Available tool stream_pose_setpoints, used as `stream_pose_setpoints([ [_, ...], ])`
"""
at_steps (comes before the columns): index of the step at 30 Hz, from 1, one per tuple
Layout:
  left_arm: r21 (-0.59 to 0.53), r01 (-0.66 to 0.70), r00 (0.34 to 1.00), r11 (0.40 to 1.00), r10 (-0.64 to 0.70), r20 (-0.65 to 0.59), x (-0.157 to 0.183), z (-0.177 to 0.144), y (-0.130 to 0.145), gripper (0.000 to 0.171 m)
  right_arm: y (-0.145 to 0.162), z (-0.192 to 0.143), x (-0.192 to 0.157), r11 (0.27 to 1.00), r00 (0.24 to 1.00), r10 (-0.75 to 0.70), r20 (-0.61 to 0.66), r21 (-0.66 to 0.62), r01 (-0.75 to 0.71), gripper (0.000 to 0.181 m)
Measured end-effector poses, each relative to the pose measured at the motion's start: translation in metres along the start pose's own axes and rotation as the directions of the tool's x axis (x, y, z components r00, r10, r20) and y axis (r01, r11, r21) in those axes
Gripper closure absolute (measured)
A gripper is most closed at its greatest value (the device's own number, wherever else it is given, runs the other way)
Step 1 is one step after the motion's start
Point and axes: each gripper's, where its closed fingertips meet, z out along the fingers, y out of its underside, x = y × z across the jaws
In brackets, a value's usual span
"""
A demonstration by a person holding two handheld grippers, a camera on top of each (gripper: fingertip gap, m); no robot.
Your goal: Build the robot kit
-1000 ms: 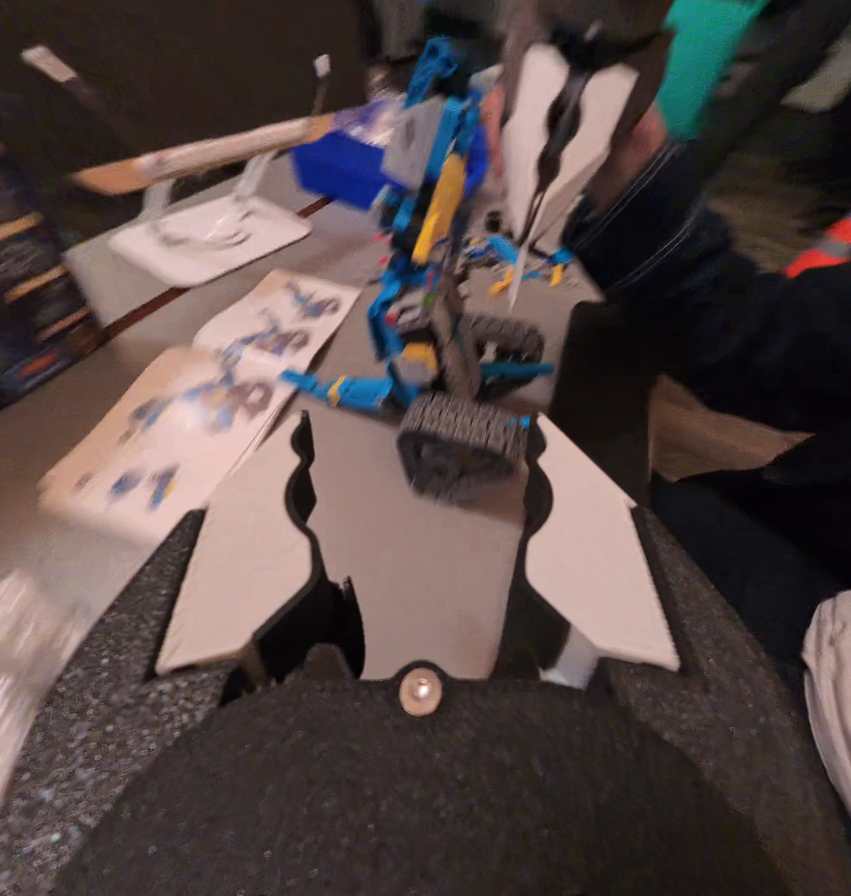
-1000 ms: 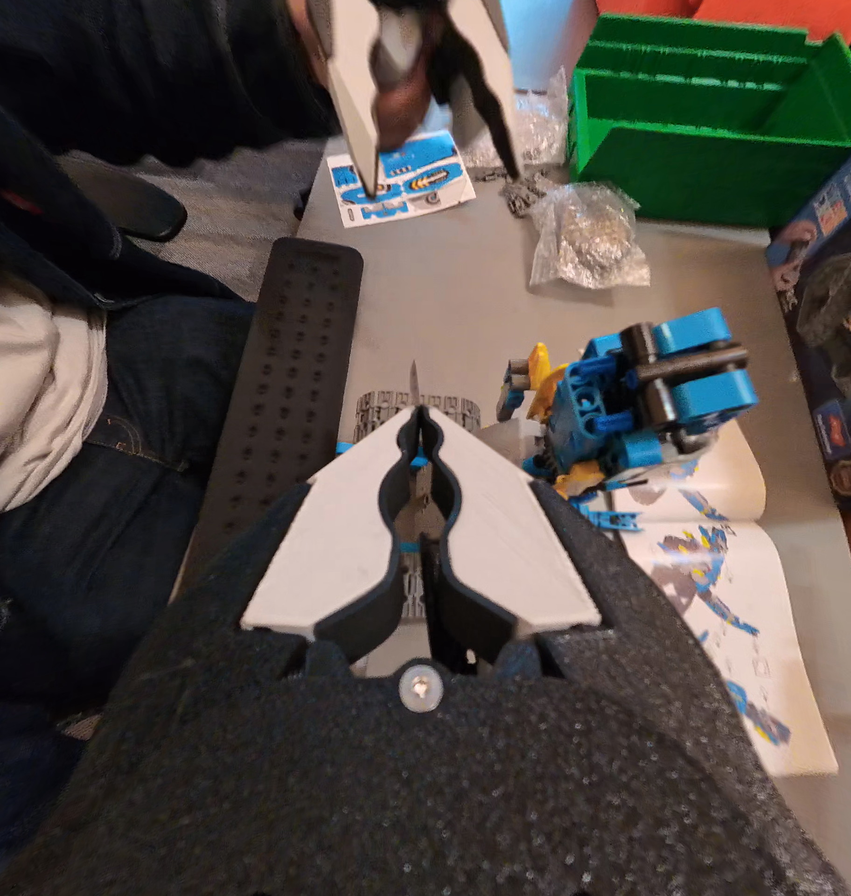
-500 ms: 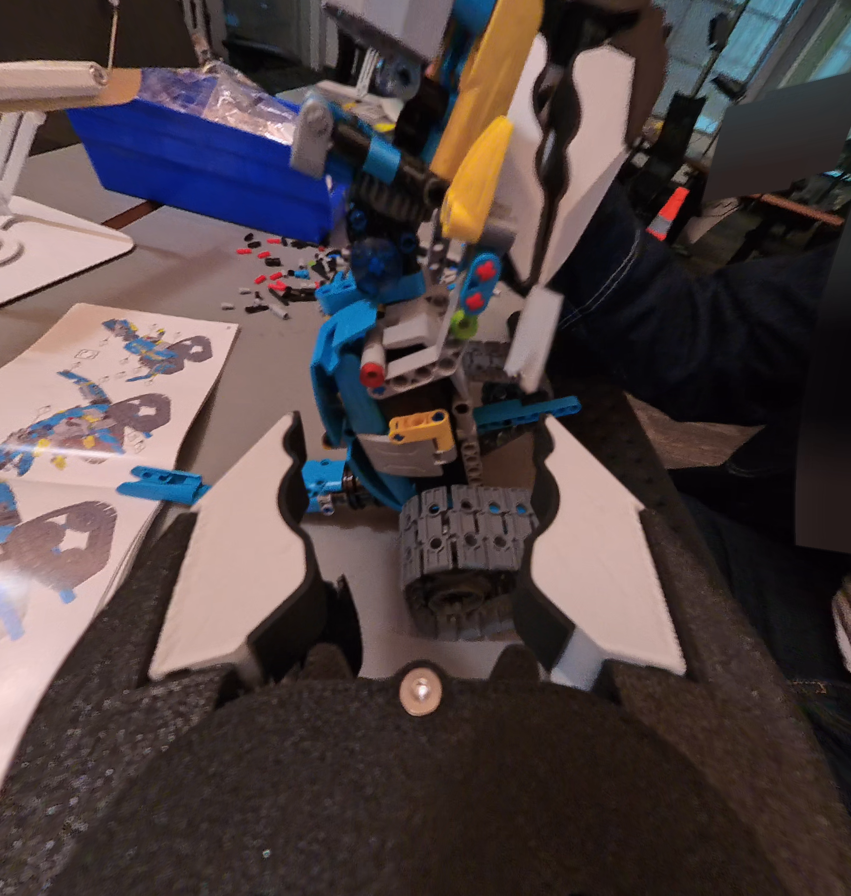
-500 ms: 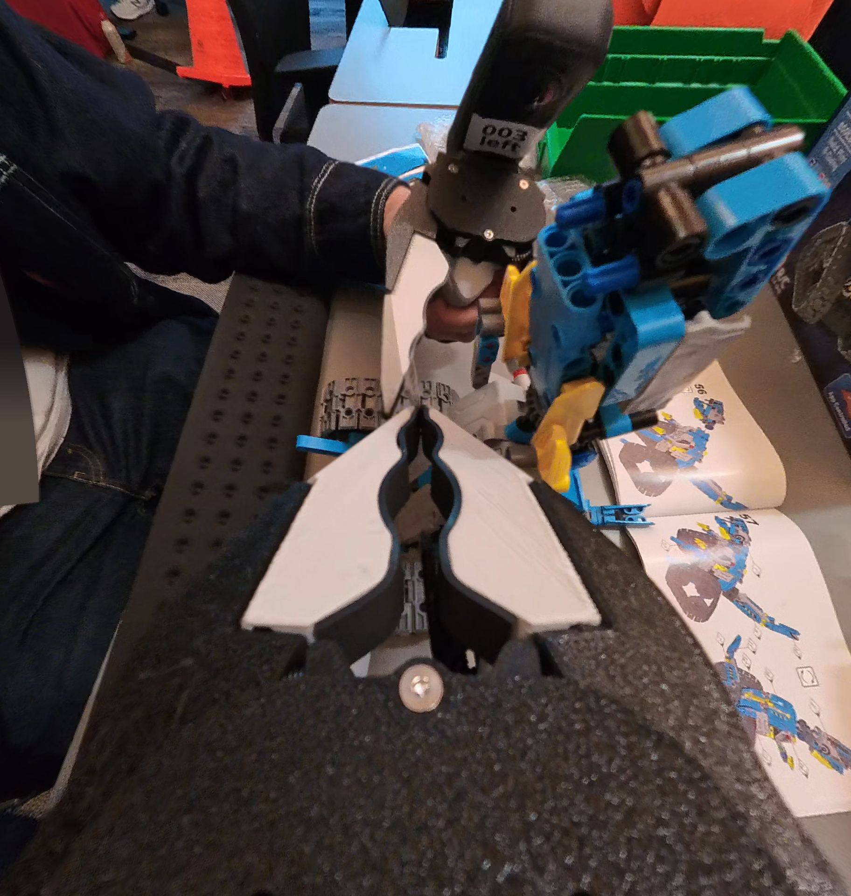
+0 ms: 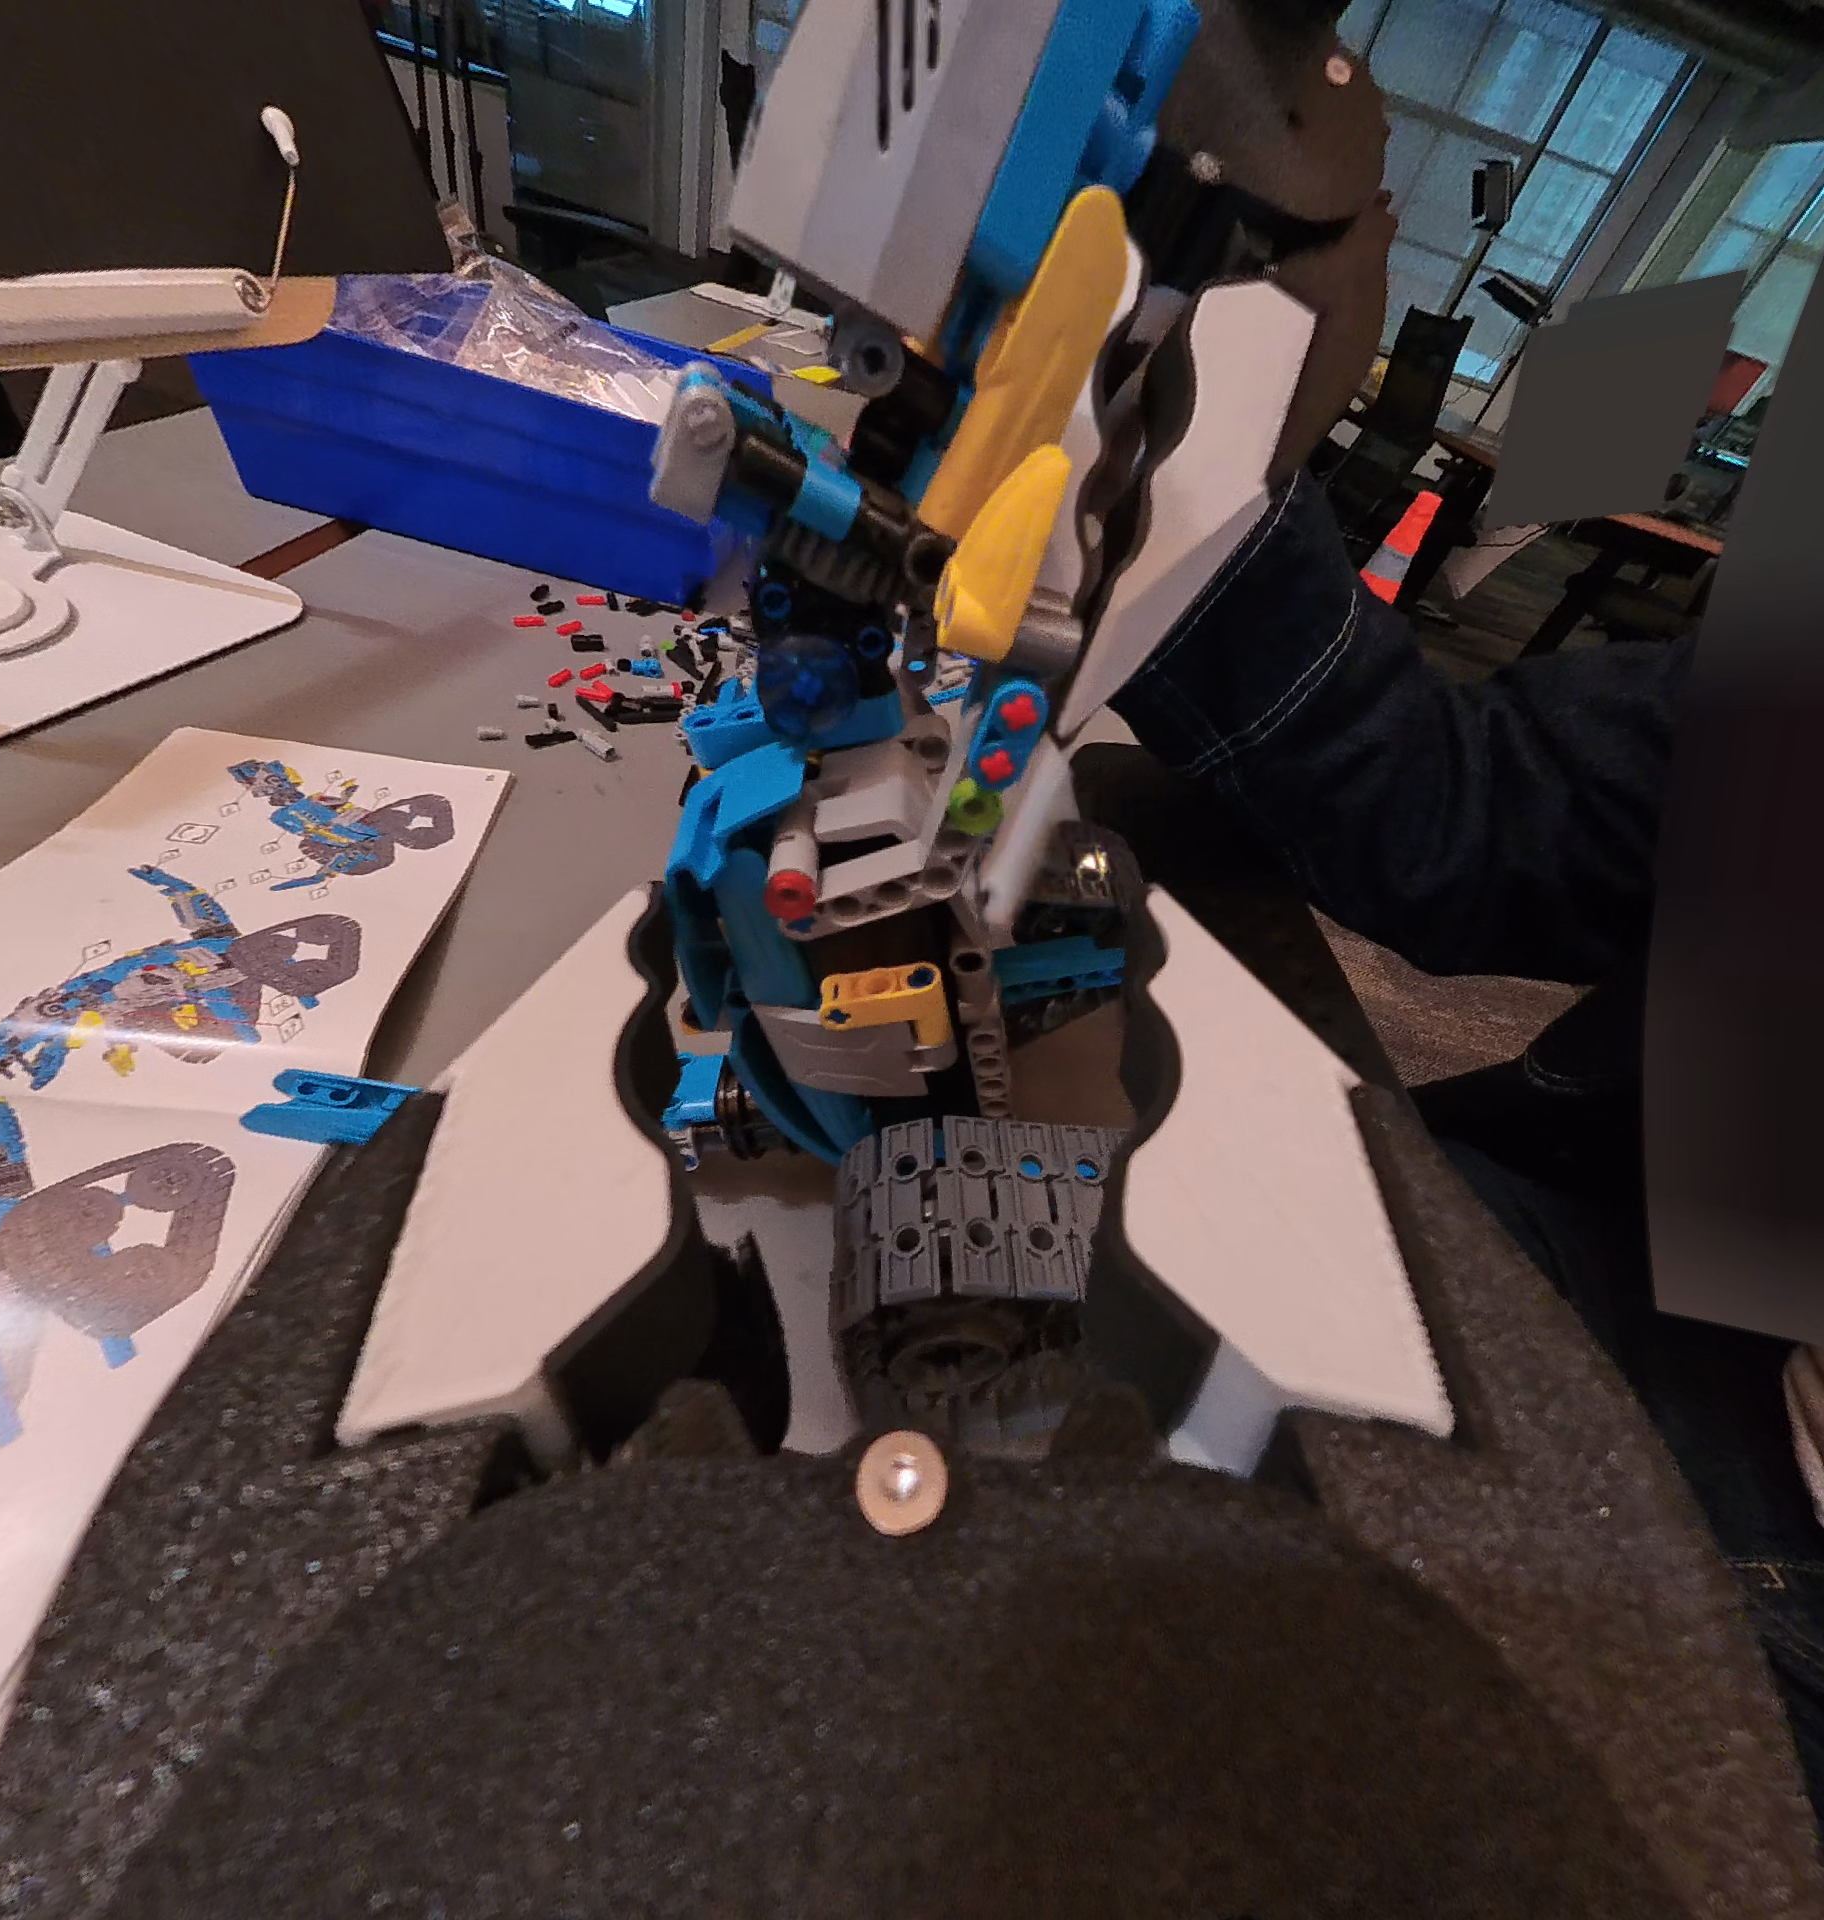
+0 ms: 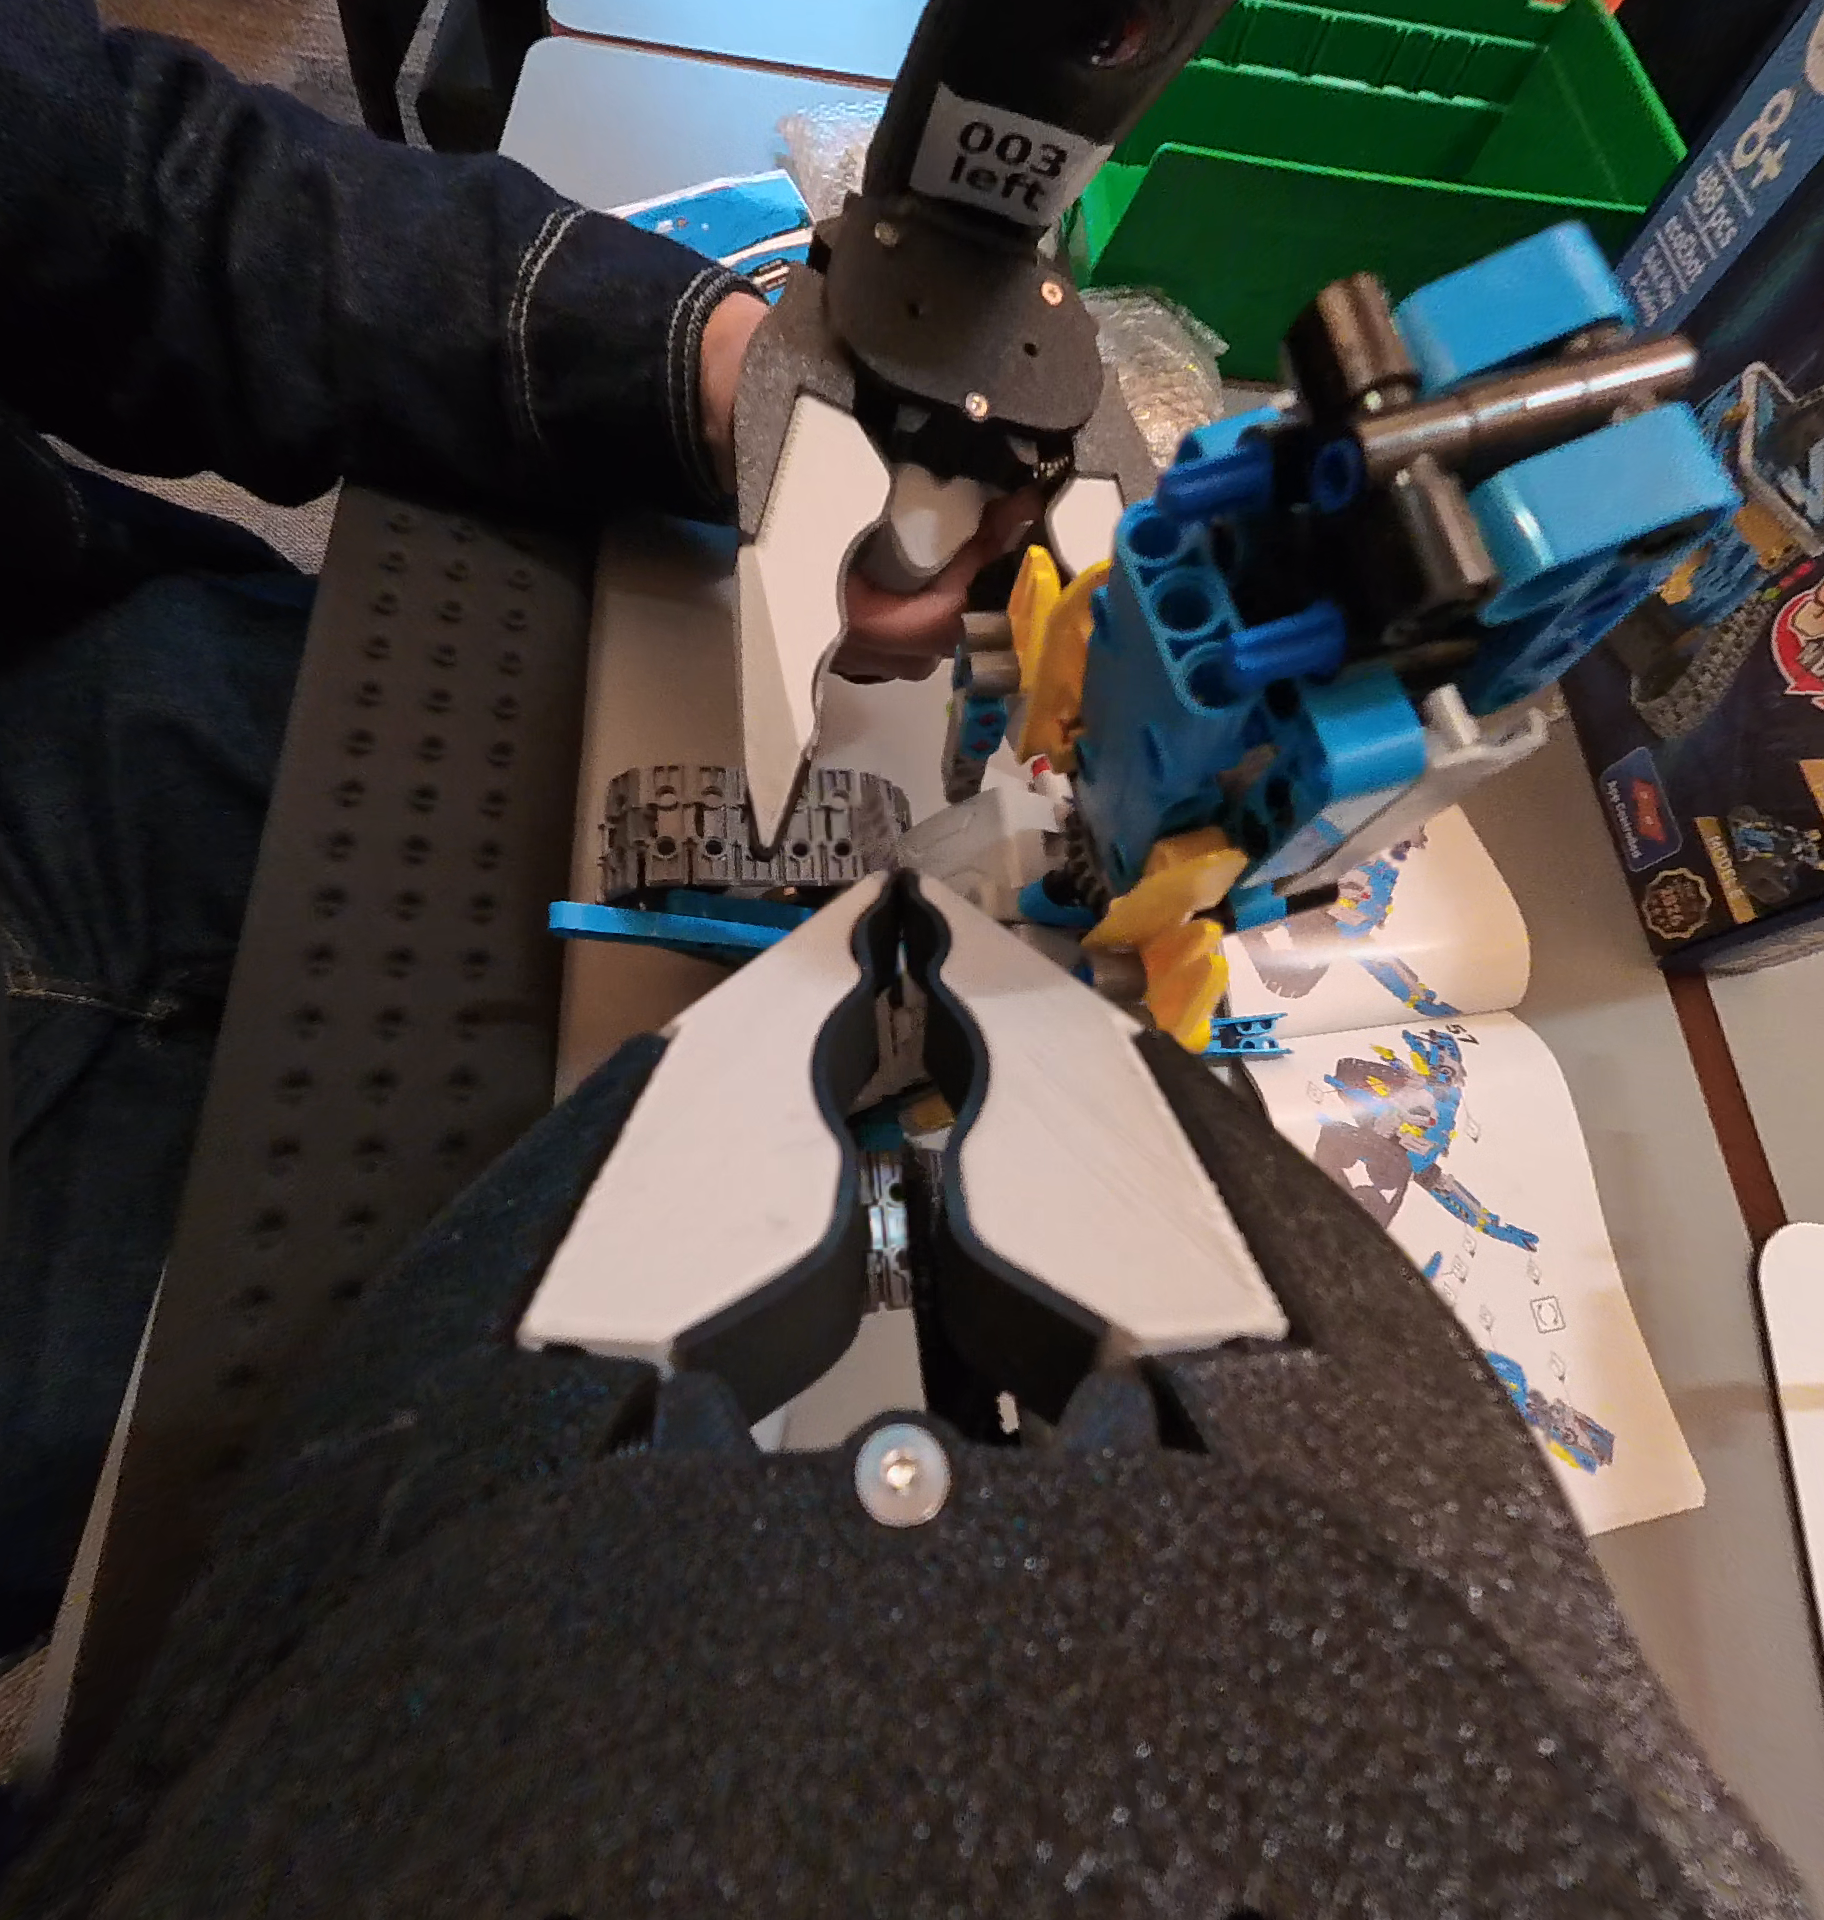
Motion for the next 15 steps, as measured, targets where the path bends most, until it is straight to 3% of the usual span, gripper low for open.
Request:
stream_pose_setpoints([
  [15,0.013,0.024,1.0,1.0,-0.024,0.006,-0.0042,-0.0015,-0.0008,0.092,0.0043,-0.0011,0.003,1.0,1.0,-0.002,-0.031,-0.029,0.001,0.181],
])
